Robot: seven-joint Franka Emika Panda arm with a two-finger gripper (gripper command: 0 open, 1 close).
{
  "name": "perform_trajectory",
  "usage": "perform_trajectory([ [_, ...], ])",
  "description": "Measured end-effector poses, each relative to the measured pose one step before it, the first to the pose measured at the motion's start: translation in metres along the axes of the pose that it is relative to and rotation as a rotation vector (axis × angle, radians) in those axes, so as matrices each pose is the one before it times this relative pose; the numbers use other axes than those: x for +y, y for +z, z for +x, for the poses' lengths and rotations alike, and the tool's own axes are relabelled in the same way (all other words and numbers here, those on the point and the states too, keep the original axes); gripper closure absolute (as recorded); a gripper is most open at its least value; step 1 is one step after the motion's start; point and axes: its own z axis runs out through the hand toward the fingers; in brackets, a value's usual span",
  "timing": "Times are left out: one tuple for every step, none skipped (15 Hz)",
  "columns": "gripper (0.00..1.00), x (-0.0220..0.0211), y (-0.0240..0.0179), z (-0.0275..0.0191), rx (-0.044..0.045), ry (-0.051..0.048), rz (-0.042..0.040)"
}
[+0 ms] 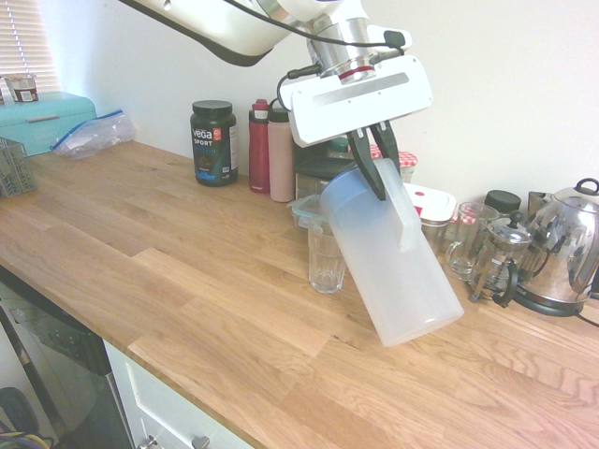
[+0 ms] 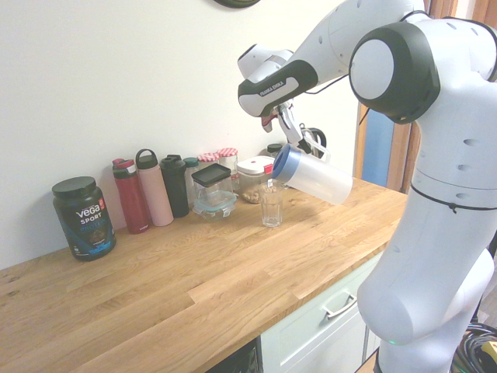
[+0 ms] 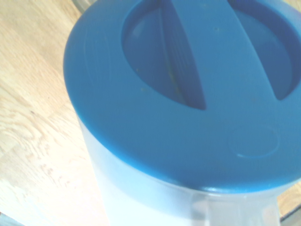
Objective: Pour me some water
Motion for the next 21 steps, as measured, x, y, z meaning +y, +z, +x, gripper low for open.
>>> perform_trajectory([
  [1.00,-0.00196,-0.00120,0.00054,-0.00044,-0.00421,-0.00706],
  [1.00,-0.00097,-0.00012,0.00023,-0.00088,-0.00317,-0.00719],
  [1.00,-0.00160,0.00100,-0.00002,-0.00281,-0.00250,-0.00538],
  [1.00,-0.00168,0.00171,-0.00031,-0.00444,-0.00167,-0.00718],
  [1.00,-0.00123,0.00128,-0.00042,-0.00341,-0.00125,-0.00779],
  [1.00,-0.00169,0.00141,-0.00109,-0.00219,-0.00090,-0.00504],
  [1.00,-0.00202,0.00153,-0.00133,-0.00253,-0.00128,-0.00349],
  [1.00,-0.00035,-0.00011,-0.00134,0.00016,0.00138,-0.00212],
  [1.00,0.00008,-0.00085,-0.00155,0.00186,0.00105,-0.00182],
  [1.00,-0.00012,-0.00041,-0.00178,0.00154,0.00073,-0.00133],
  [1.00,-0.00009,-0.00049,-0.00207,0.00311,0.00064,-0.00064],
  [1.00,-0.00008,-0.00025,-0.00152,0.00541,0.00134,-0.00004],
  [1.00,0.00069,-0.00049,-0.00182,0.00825,0.00386,0.00414],
  [1.00,0.00030,-0.00017,-0.00297,0.01158,0.00921,0.01974],
  [1.00,0.00116,-0.00024,-0.00339,0.01550,0.01678,0.03537],
  [1.00,0.00495,-0.00254,-0.00470,0.02023,0.02640,0.04435],
  [1.00,0.00841,-0.00424,-0.00567,0.02798,0.03031,0.04406],
  [1.00,0.00970,-0.00435,-0.00661,0.02807,0.02809,0.03579],
  [1.00,0.01027,-0.00447,-0.00822,0.02667,0.03495,0.03851],
  [1.00,0.01054,-0.00327,-0.00801,0.02517,0.04140,0.04200],
  [1.00,0.01103,-0.00383,-0.00661,0.01892,0.04360,0.04121],
])
